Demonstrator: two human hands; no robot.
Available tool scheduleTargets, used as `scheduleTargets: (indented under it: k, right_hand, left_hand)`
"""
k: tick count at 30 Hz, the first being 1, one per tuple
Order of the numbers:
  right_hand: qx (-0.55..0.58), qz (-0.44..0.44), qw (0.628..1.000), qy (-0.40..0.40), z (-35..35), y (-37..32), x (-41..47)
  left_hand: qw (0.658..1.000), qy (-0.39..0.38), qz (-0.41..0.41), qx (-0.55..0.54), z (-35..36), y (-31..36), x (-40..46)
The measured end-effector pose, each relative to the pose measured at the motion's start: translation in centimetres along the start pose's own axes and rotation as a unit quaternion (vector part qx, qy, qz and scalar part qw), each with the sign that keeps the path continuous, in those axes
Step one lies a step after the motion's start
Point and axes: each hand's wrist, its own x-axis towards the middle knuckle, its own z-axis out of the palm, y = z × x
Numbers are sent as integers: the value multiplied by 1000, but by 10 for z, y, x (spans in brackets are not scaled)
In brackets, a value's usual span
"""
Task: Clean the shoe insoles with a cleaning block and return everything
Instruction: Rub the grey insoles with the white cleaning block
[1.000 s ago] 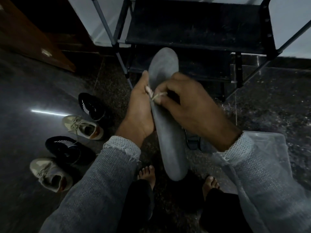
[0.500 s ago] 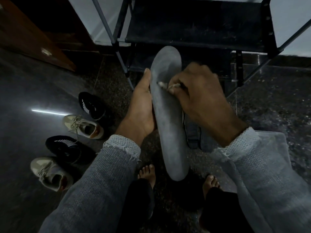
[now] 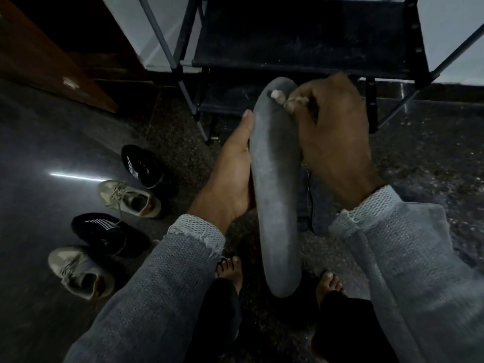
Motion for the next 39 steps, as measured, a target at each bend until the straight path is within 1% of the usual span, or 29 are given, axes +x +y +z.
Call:
scheduleTargets:
  k: [2,4,5,6,8,12,15,17,21,23,24,26,29,30,32,36,39]
  right_hand:
    - [23,-17,999,-45,2,-11,-8]
    - [53,-41,991,-113,3,-22,-16]
    - [64,-53,988,-133,4,-25,-17]
    - [69,-62,986,-137,4,-25,-17]
    - [60,-62,991,-105,4,-20,-14]
    - [39,-5,999,9,4,-5,-1]
    - [37,25,998,40,4,3,8]
    - [46,17,999,20,6,0,4]
    - [89,-48,990,-98,6,-20,-9]
    - [94,-75,985,-122,4,-21,-9]
    - [89,-78,986,-121,3,-20,-8]
    - [73,-53,991,-95,3,-16,-5]
    - [62,-6,998,-12,2,-7,1]
    - [72,13,997,2,1,-4,3]
    - [103,39,994,5,1,2,6]
    - [171,28,985,-5,-2,6,7]
    - [236,71,969,-28,-8,6,6]
  left_hand:
    - [1000,1,17,5,0,1,1]
    - [999,17,33,1,-1,3,4]
    - [999,19,23,-12,-1,4,4]
    - [1000,8,13,-28,-2,5,5]
    - [999,-18,2,-51,-3,3,4]
    - [999,-29,-12,-18,2,-3,0]
    - [1000,-21,-13,7,3,-3,-1]
    - [1000,-22,-7,11,3,-3,-2]
    - [1000,-9,21,-12,-1,1,-1]
    - [999,-7,20,-25,-1,2,0]
    - [1000,-6,18,-23,0,3,-1]
    - [1000,-13,10,-8,1,1,-1]
    - [1000,-13,-4,23,3,-2,-3]
    - [999,-10,-5,31,4,-2,-3]
    - [999,-11,-8,40,4,-1,-4]
    - [999,-11,2,39,3,1,-3]
    - [999,-8,10,42,-1,3,-2]
